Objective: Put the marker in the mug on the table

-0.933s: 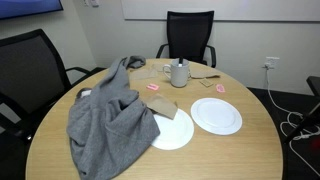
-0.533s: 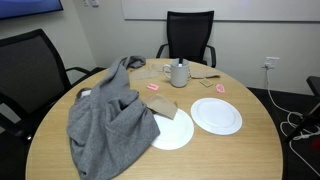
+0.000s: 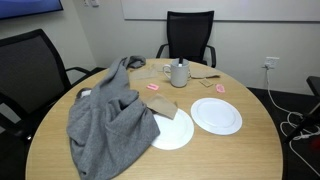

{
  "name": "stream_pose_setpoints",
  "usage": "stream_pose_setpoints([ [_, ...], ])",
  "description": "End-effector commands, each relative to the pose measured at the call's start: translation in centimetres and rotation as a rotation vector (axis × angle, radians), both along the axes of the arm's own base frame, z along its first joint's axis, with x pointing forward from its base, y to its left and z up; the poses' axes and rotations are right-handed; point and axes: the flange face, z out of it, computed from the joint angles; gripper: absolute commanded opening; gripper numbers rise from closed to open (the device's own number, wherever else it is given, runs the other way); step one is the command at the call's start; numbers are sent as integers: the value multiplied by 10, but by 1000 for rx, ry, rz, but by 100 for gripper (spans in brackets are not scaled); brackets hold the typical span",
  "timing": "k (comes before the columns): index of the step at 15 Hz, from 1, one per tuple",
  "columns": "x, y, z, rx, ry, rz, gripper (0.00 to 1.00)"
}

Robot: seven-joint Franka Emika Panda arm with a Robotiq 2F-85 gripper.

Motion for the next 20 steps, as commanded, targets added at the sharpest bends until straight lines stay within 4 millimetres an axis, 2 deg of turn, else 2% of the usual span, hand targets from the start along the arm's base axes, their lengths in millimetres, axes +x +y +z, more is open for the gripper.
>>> stream_pose_setpoints([
  [1, 18, 1, -11, -14, -54, -99, 100],
  [6, 63, 5, -40, -37, -173, -309, 100],
  [12, 118, 3, -96, -110, -226, -579, 100],
  [16, 150, -7, -134, -168, -214, -738, 100],
  [20, 180, -22, -161, -260, -167, -859, 100],
])
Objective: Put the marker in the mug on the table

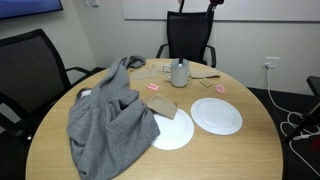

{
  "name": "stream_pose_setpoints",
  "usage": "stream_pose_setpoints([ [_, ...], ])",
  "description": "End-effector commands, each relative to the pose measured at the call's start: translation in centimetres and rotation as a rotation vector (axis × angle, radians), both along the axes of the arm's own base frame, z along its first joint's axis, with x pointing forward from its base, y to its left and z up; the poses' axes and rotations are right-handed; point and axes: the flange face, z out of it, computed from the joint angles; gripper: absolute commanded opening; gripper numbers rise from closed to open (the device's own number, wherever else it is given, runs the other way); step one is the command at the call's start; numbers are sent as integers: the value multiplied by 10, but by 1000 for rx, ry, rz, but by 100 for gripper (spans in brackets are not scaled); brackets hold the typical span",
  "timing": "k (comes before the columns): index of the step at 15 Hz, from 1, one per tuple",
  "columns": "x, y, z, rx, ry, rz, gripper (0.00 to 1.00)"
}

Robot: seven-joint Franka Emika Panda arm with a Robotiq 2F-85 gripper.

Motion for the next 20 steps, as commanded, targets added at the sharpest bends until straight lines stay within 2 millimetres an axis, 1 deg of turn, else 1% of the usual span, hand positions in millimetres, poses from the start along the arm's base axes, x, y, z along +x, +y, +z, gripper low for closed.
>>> stream_pose_setpoints([
  [1, 34, -16, -18, -59, 44, -119, 100],
  [5, 57, -33, -41, -94, 131, -209, 100],
  [8, 71, -45, -57, -91, 191, -256, 100],
  [11, 82, -56, -73, -80, 208, -230, 100],
  [15, 88, -70, -95, -62, 189, -190, 100],
  [20, 90, -86, -122, -61, 206, -190, 100],
])
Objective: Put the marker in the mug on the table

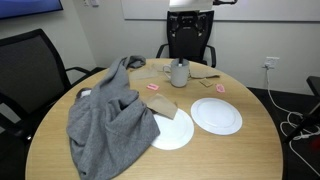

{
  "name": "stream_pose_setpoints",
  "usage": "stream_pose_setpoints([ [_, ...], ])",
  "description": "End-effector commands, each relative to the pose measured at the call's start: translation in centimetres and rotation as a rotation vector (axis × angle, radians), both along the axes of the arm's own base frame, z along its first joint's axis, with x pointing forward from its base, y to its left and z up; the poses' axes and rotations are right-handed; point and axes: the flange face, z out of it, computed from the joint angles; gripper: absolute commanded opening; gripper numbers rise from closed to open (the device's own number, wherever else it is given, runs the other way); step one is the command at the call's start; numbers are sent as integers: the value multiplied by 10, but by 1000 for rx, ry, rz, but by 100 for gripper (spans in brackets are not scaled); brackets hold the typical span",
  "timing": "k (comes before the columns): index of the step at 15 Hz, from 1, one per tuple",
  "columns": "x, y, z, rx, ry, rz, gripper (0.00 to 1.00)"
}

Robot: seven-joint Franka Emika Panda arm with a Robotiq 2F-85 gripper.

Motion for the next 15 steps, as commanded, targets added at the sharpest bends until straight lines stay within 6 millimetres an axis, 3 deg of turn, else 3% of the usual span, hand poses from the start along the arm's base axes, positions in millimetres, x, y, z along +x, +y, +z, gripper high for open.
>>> stream_pose_setpoints([
  [1, 7, -11, -12, 8, -3, 5, 100],
  [11, 0, -14, -37, 23, 9, -23, 100],
  [13, 0, -13, -41, 27, 7, -22, 89],
  [15, 1, -12, -45, 27, 1, -21, 86],
])
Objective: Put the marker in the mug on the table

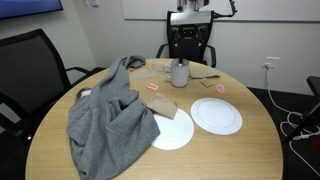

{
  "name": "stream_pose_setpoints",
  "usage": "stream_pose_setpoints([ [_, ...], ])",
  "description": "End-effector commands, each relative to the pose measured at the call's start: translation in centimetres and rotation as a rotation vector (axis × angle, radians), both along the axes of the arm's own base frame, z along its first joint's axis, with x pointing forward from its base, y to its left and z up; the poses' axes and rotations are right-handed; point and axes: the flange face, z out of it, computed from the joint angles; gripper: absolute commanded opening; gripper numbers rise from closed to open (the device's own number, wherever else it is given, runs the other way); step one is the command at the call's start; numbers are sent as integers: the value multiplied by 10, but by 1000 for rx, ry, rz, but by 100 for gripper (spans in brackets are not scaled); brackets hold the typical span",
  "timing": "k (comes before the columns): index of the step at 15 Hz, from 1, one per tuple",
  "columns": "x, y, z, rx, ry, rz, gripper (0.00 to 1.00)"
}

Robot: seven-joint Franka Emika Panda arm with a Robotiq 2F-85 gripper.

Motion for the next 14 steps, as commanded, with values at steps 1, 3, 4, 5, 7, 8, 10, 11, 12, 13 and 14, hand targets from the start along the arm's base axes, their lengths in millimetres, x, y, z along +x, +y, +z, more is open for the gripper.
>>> stream_pose_setpoints([
  [1, 4, -1, -6, 9, -31, 8, 84],
  [3, 4, -1, -12, 9, -36, 10, 83],
  [4, 5, 0, -15, 9, -40, 12, 85],
  [5, 5, 1, -18, 7, -42, 14, 86],
  [7, 6, 3, -23, 5, -47, 17, 85],
  [8, 7, 4, -26, 5, -50, 20, 83],
  [10, 8, 6, -28, 2, -58, 25, 83],
  [11, 9, 7, -29, 2, -62, 26, 84],
  [12, 10, 8, -29, 0, -66, 28, 83],
  [13, 11, 9, -29, 0, -70, 30, 82],
  [14, 12, 10, -29, 0, -75, 32, 78],
])
